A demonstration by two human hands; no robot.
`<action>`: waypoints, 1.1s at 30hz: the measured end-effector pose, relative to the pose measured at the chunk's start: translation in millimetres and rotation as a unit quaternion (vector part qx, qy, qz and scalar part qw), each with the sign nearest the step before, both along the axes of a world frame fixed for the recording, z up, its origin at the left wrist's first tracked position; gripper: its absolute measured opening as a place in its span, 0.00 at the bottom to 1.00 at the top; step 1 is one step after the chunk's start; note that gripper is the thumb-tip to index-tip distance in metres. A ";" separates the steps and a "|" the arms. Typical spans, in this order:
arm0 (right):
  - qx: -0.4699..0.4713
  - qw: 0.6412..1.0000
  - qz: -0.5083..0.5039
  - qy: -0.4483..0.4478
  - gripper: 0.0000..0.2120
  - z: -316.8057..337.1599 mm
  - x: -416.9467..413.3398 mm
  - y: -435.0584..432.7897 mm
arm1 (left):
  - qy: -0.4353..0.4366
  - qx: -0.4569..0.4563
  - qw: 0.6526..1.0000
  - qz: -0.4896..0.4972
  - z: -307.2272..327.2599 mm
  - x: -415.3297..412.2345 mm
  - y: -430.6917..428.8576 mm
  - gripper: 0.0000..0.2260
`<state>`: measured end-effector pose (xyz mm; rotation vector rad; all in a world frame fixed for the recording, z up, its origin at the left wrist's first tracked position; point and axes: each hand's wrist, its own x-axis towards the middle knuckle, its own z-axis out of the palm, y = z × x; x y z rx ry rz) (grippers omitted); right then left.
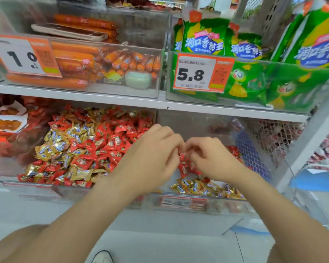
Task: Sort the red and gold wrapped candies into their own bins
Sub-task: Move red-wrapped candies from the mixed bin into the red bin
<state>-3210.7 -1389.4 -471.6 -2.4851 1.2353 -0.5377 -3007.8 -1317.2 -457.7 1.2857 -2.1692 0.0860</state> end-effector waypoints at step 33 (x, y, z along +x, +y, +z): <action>0.192 0.953 -0.020 0.233 0.04 -43.0 -114.1 -18.0 | -0.183 0.330 0.925 -0.036 -84.4 -90.6 -91.3 0.18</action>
